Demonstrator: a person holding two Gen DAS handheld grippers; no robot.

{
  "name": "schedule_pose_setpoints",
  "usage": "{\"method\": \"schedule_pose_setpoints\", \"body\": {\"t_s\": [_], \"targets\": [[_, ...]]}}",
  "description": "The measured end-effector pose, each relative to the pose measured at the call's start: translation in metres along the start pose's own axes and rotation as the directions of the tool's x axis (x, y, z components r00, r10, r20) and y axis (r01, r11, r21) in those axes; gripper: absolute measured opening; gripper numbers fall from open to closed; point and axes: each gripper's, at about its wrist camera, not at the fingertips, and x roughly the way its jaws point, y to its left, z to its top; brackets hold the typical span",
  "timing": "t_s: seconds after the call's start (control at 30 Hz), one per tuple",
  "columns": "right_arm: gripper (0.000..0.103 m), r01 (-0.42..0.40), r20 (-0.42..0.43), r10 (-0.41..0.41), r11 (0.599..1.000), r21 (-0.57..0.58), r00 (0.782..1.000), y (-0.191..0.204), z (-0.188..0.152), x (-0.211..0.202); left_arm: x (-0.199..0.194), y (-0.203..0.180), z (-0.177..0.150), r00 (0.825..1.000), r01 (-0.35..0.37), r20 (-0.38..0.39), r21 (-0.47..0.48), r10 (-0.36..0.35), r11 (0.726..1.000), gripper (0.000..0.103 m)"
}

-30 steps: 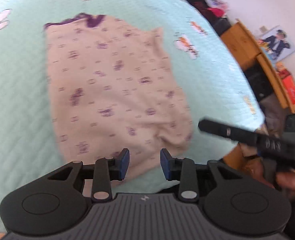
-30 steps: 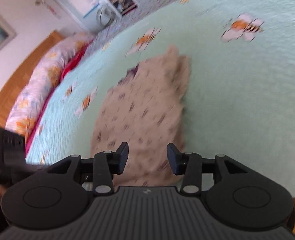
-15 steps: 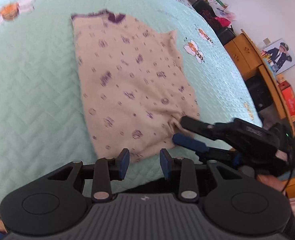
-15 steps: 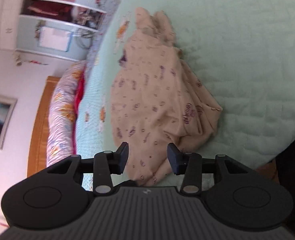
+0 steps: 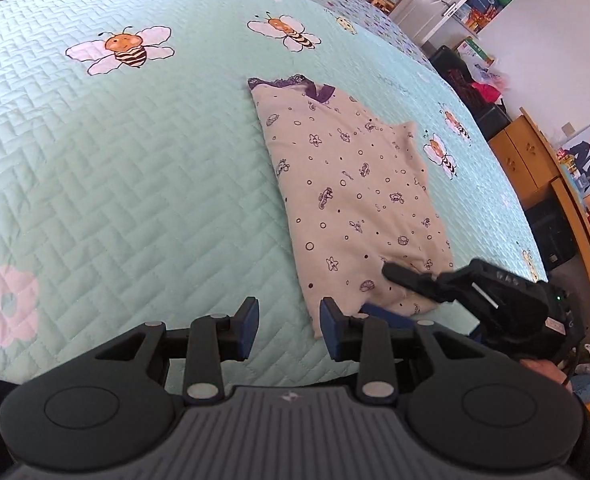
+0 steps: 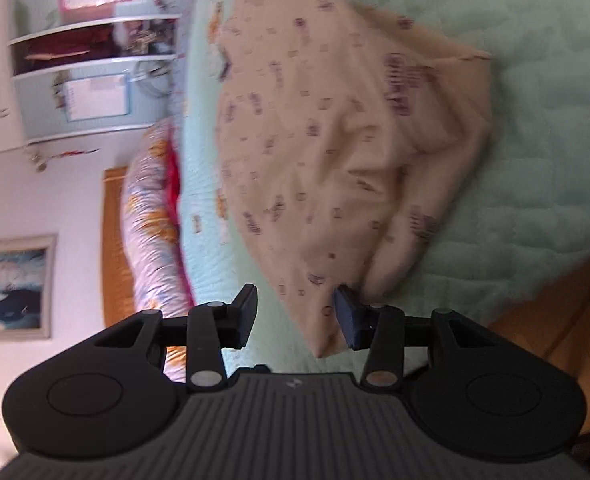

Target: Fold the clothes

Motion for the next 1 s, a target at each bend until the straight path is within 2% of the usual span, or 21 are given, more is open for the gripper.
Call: {"method": "schedule_pose_setpoints", "body": {"t_s": [0.07, 0.17, 0.23, 0.37, 0.53, 0.63, 0.7, 0.73, 0.77, 0.83, 1.0], "targets": [[0.047, 0.035, 0.022, -0.035, 0.999, -0.003, 0.999, 0.002, -0.009, -0.007, -0.002, 0.002, -0.001, 1.0, 0.012, 0.004, -0.007, -0.012, 1.0, 0.036], [0.047, 0.02, 0.036, -0.019, 1.0, -0.016, 0.999, 0.004, -0.01, -0.005, -0.003, 0.004, -0.003, 1.0, 0.029, 0.005, -0.011, -0.029, 1.0, 0.036], [0.047, 0.02, 0.064, -0.021, 1.0, 0.014, 0.998, -0.002, -0.005, -0.001, -0.003, 0.003, -0.005, 0.999, 0.035, 0.0, 0.0, -0.035, 0.999, 0.036], [0.046, 0.015, 0.077, -0.021, 0.997, 0.074, 0.997, -0.012, -0.001, 0.005, -0.007, 0.0, -0.006, 0.999, 0.039, 0.007, 0.016, -0.039, 0.999, 0.036], [0.047, 0.047, 0.069, -0.051, 0.997, 0.056, 0.996, -0.003, -0.015, 0.008, -0.009, -0.001, -0.007, 0.999, 0.041, 0.014, 0.02, -0.041, 0.999, 0.037], [0.048, -0.002, 0.068, -0.001, 0.999, 0.052, 0.998, -0.003, -0.009, 0.017, -0.01, -0.002, -0.007, 0.999, 0.042, 0.017, 0.023, -0.042, 0.999, 0.037], [0.036, -0.037, 0.064, 0.034, 0.999, 0.035, 0.997, 0.0, -0.007, 0.022, -0.011, -0.002, -0.008, 0.999, 0.043, 0.02, 0.025, -0.043, 0.999, 0.037], [0.02, -0.052, 0.056, 0.052, 0.999, -0.004, 0.997, 0.006, -0.009, 0.022, -0.012, -0.002, -0.008, 0.999, 0.043, 0.021, 0.026, -0.044, 0.999, 0.037], [0.01, -0.064, 0.051, 0.066, 0.997, -0.047, 0.997, 0.013, -0.009, 0.022, -0.012, -0.003, -0.008, 0.999, 0.044, 0.023, 0.027, -0.044, 0.999, 0.037], [0.006, -0.095, 0.039, 0.1, 0.99, -0.1, 0.994, 0.022, -0.013, 0.021, -0.013, -0.004, -0.009, 0.998, 0.051, 0.026, 0.033, -0.051, 0.998, 0.037], [0.005, -0.156, -0.028, 0.154, 0.977, -0.148, 0.988, 0.036, -0.028, 0.017, -0.02, -0.017, -0.013, 0.995, 0.083, 0.05, 0.108, -0.089, 0.991, 0.037]]}}
